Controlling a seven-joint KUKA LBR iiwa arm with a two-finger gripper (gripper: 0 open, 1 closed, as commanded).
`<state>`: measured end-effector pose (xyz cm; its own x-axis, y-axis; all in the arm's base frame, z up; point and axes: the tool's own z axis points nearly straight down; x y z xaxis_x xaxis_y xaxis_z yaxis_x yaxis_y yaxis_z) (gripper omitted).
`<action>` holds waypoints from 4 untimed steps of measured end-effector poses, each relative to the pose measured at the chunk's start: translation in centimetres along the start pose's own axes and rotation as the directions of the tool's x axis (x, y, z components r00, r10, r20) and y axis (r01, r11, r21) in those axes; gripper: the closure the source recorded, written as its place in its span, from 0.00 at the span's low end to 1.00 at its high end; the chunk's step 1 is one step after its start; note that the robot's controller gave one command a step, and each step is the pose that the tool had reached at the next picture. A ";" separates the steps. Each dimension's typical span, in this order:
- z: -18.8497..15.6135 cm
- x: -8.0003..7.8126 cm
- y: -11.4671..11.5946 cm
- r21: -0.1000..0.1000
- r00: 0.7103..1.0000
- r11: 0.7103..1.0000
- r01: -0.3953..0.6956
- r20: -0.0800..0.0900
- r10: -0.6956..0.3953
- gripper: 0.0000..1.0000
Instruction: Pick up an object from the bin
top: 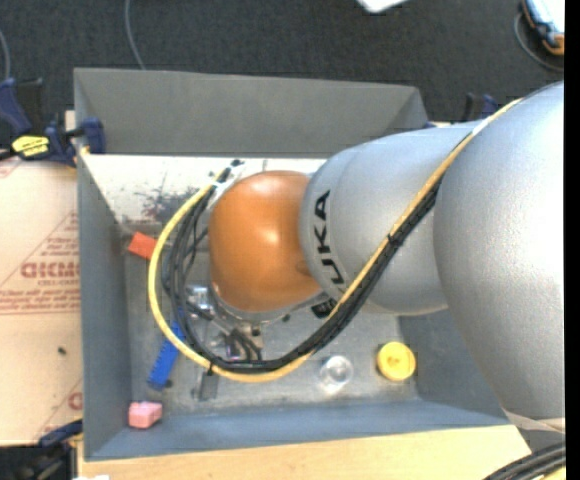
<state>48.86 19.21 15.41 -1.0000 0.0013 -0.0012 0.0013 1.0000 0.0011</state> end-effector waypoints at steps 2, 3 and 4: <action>3.9 -5.6 3.1 0.001 0.815 0.815 0.580 0.007 -0.580 0.00; 8.8 -4.8 1.4 -0.002 0.915 0.915 0.403 -0.008 -0.403 0.00; 8.4 -5.3 3.5 0.004 0.604 0.604 0.797 0.009 -0.797 0.00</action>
Offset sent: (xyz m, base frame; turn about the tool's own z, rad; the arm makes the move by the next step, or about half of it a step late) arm 0.0542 0.0307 -0.0406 -0.6207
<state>54.21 22.75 7.02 -0.6053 -0.7959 -0.0105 -0.7959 0.6054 -0.0047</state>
